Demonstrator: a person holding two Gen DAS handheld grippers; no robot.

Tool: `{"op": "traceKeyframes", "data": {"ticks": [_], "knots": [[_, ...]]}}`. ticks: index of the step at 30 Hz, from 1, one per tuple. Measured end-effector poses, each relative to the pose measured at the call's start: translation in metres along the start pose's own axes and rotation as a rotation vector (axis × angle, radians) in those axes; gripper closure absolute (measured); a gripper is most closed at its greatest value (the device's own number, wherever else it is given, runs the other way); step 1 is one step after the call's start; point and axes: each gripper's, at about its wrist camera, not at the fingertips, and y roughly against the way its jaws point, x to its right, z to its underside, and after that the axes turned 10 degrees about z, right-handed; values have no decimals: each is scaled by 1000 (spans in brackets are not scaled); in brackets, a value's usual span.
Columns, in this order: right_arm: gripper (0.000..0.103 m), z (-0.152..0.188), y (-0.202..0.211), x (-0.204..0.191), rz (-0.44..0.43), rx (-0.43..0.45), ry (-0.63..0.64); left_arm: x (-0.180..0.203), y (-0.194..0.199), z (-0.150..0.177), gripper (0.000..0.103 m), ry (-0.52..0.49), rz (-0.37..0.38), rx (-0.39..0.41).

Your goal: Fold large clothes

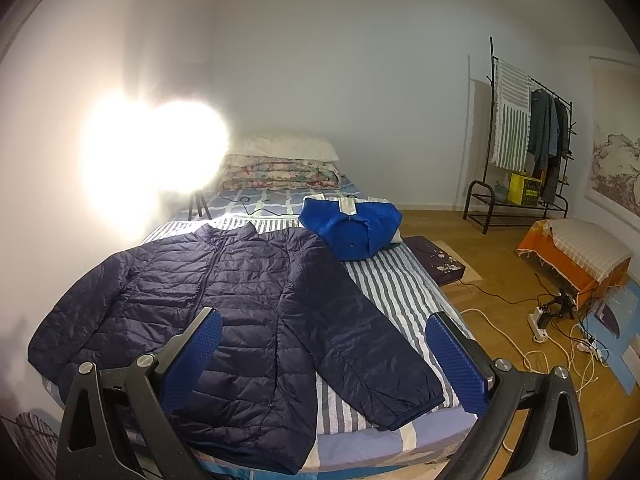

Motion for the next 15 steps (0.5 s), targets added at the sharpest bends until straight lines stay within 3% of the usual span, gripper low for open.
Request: {"op": "traceKeyframes", "data": {"ticks": [15], "knots": [[0, -2, 5, -7, -24, 15, 0, 1, 9, -3, 0, 6, 2, 3]]}}
